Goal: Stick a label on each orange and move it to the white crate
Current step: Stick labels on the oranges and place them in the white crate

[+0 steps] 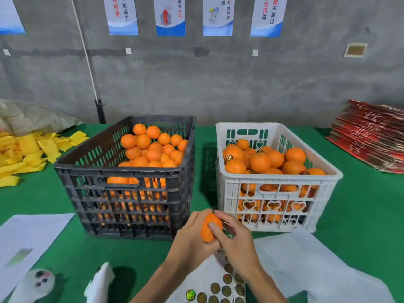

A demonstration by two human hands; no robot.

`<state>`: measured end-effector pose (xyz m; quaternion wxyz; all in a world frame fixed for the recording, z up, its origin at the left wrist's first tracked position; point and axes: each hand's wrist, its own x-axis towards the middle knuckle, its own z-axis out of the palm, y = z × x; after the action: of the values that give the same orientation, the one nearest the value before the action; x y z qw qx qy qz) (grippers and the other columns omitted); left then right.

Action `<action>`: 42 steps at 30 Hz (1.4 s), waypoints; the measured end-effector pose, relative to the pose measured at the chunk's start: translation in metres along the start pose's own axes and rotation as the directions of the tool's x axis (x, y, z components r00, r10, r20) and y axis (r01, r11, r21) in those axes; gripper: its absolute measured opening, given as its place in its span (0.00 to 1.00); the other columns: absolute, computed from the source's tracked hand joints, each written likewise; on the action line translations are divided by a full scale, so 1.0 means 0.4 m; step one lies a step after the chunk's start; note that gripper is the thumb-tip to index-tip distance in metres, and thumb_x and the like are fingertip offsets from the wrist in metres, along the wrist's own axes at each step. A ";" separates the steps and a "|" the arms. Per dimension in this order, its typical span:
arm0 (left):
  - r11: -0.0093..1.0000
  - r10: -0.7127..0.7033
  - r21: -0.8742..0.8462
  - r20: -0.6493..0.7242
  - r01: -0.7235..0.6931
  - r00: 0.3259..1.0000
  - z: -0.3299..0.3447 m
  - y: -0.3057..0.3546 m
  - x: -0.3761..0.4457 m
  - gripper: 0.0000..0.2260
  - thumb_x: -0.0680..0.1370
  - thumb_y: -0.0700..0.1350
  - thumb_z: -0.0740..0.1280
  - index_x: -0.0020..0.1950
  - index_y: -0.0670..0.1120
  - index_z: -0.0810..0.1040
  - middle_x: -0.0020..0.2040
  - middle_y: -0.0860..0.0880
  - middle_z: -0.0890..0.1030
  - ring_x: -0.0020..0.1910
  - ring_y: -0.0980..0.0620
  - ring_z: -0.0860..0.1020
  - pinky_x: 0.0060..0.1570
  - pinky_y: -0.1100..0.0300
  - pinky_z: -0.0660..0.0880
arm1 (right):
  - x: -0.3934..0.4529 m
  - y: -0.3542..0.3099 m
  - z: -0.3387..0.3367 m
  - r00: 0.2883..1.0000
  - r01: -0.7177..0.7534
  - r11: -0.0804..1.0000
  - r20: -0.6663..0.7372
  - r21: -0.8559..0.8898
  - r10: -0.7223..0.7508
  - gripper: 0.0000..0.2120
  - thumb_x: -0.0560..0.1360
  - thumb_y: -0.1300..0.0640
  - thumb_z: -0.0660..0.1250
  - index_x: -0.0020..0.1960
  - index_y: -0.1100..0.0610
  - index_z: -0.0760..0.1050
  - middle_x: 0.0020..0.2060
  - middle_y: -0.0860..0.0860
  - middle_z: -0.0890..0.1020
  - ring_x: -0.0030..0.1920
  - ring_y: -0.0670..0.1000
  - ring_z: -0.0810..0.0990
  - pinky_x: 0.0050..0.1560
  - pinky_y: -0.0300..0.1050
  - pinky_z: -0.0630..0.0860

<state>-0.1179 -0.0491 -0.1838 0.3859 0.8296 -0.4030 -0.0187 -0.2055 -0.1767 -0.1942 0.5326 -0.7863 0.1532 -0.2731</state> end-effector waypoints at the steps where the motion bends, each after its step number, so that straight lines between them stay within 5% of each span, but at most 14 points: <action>1: 0.999 -0.043 -0.020 0.011 0.043 0.999 0.026 -0.020 -0.017 0.30 0.75 0.59 0.66 0.76 0.60 0.65 0.68 0.60 0.71 0.59 0.58 0.76 0.57 0.58 0.77 | -0.016 0.021 0.002 0.999 -0.020 0.999 0.032 -0.034 0.021 0.14 0.77 0.47 0.73 0.60 0.35 0.78 0.60 0.32 0.80 0.62 0.36 0.77 0.65 0.41 0.76; 7: 0.971 -0.134 -0.207 -0.046 0.121 0.990 0.114 -0.079 -0.073 0.27 0.78 0.50 0.72 0.73 0.63 0.64 0.68 0.59 0.68 0.61 0.68 0.73 0.49 0.74 0.73 | -0.104 0.106 -0.028 0.988 0.049 0.919 0.151 -0.391 0.012 0.16 0.83 0.50 0.64 0.71 0.44 0.75 0.68 0.36 0.74 0.69 0.37 0.69 0.72 0.44 0.68; 12: 0.980 -0.132 -0.166 -0.114 0.112 0.985 0.142 -0.096 -0.039 0.27 0.81 0.42 0.71 0.77 0.53 0.66 0.75 0.53 0.64 0.68 0.52 0.72 0.59 0.62 0.77 | -0.127 0.143 -0.063 0.958 0.066 0.836 0.267 -0.545 0.099 0.33 0.75 0.28 0.61 0.75 0.42 0.69 0.73 0.31 0.63 0.74 0.35 0.58 0.75 0.32 0.51; 16: 0.989 -0.107 -0.113 -0.135 0.092 0.985 0.151 -0.118 -0.030 0.27 0.82 0.43 0.70 0.78 0.55 0.64 0.78 0.54 0.61 0.69 0.53 0.69 0.64 0.59 0.75 | -0.114 0.163 -0.055 0.953 0.080 0.795 0.279 -0.601 0.115 0.41 0.75 0.26 0.59 0.81 0.47 0.61 0.79 0.37 0.59 0.79 0.40 0.53 0.77 0.35 0.47; 20: 0.991 -0.092 -0.106 -0.134 0.078 0.987 0.160 -0.127 -0.036 0.27 0.83 0.44 0.69 0.78 0.58 0.62 0.78 0.57 0.58 0.69 0.55 0.67 0.63 0.65 0.70 | -0.112 0.170 -0.041 0.961 0.157 0.743 0.275 -0.651 0.038 0.39 0.75 0.25 0.53 0.76 0.49 0.71 0.76 0.40 0.67 0.77 0.43 0.62 0.76 0.34 0.49; 25: 0.990 -0.063 -0.133 -0.135 0.045 0.989 0.158 -0.129 -0.040 0.29 0.82 0.44 0.69 0.76 0.64 0.60 0.78 0.58 0.58 0.71 0.55 0.67 0.66 0.61 0.72 | -0.105 0.179 -0.031 0.988 0.112 0.833 0.151 -0.542 -0.034 0.20 0.78 0.37 0.66 0.62 0.47 0.84 0.62 0.37 0.80 0.64 0.38 0.73 0.69 0.37 0.68; 31: 0.990 -0.045 -0.139 -0.134 0.026 0.990 0.157 -0.126 -0.038 0.30 0.82 0.44 0.70 0.72 0.69 0.59 0.77 0.60 0.57 0.71 0.56 0.67 0.64 0.66 0.71 | -0.096 0.180 -0.019 0.997 -0.036 0.909 0.044 -0.415 0.060 0.05 0.78 0.48 0.72 0.52 0.41 0.86 0.51 0.29 0.81 0.60 0.34 0.73 0.58 0.24 0.66; 35: 0.991 -0.049 -0.132 -0.099 0.035 0.994 0.154 -0.119 -0.039 0.30 0.82 0.44 0.70 0.71 0.70 0.59 0.78 0.59 0.57 0.71 0.55 0.67 0.61 0.73 0.69 | -0.066 0.146 -0.022 0.962 -0.259 0.959 -0.117 -0.117 0.246 0.07 0.79 0.53 0.71 0.46 0.42 0.85 0.42 0.37 0.85 0.45 0.40 0.82 0.46 0.32 0.75; 39: 0.985 -0.050 -0.168 -0.120 0.029 0.991 0.143 -0.098 -0.044 0.29 0.81 0.42 0.71 0.72 0.66 0.62 0.78 0.58 0.59 0.72 0.55 0.67 0.59 0.77 0.68 | -0.005 0.067 0.000 0.935 -0.169 0.985 -0.320 -0.030 0.150 0.06 0.77 0.56 0.73 0.46 0.44 0.83 0.42 0.36 0.84 0.45 0.38 0.82 0.45 0.28 0.74; 42: 0.970 -0.046 -0.242 -0.158 0.007 0.986 0.130 -0.083 -0.041 0.29 0.79 0.37 0.73 0.73 0.60 0.67 0.76 0.57 0.62 0.72 0.53 0.69 0.62 0.65 0.76 | 0.024 0.017 0.033 0.954 -0.102 0.994 -0.288 -0.046 0.084 0.08 0.76 0.56 0.74 0.44 0.42 0.82 0.44 0.36 0.83 0.49 0.39 0.80 0.49 0.30 0.74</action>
<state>-0.1249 -0.0577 -0.2466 0.5149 0.7809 -0.3537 -0.0047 -0.1896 -0.1746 -0.2017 0.4931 -0.7464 0.2734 -0.3535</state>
